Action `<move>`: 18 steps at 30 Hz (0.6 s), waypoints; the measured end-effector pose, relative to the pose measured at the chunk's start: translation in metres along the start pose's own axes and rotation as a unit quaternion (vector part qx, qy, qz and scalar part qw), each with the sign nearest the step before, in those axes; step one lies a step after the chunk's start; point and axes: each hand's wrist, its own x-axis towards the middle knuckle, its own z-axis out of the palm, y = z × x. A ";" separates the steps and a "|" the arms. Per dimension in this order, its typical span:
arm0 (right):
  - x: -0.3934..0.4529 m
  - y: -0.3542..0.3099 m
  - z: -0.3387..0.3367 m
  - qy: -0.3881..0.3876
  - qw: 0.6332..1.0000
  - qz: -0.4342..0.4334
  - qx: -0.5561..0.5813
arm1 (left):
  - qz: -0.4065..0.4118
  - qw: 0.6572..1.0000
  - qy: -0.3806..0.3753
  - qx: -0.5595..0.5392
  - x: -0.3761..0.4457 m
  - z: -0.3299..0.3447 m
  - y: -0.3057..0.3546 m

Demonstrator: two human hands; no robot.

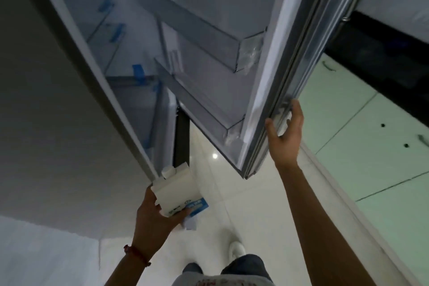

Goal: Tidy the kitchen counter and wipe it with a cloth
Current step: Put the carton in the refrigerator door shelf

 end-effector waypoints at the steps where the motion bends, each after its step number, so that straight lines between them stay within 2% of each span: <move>1: 0.010 0.003 -0.005 0.003 1.000 -0.003 -0.011 | 0.018 1.000 -0.015 0.006 0.007 0.007 0.010; 8: 0.096 0.035 -0.023 -0.004 0.998 0.054 0.017 | 0.067 0.997 -0.022 -0.014 0.079 0.067 0.051; 11: 0.131 0.053 -0.024 -0.006 0.998 0.064 0.028 | 0.053 0.995 -0.021 -0.080 0.114 0.099 0.073; 18: 0.208 0.088 -0.032 -0.040 0.994 0.072 0.072 | 0.058 0.983 0.048 -0.168 0.187 0.163 0.125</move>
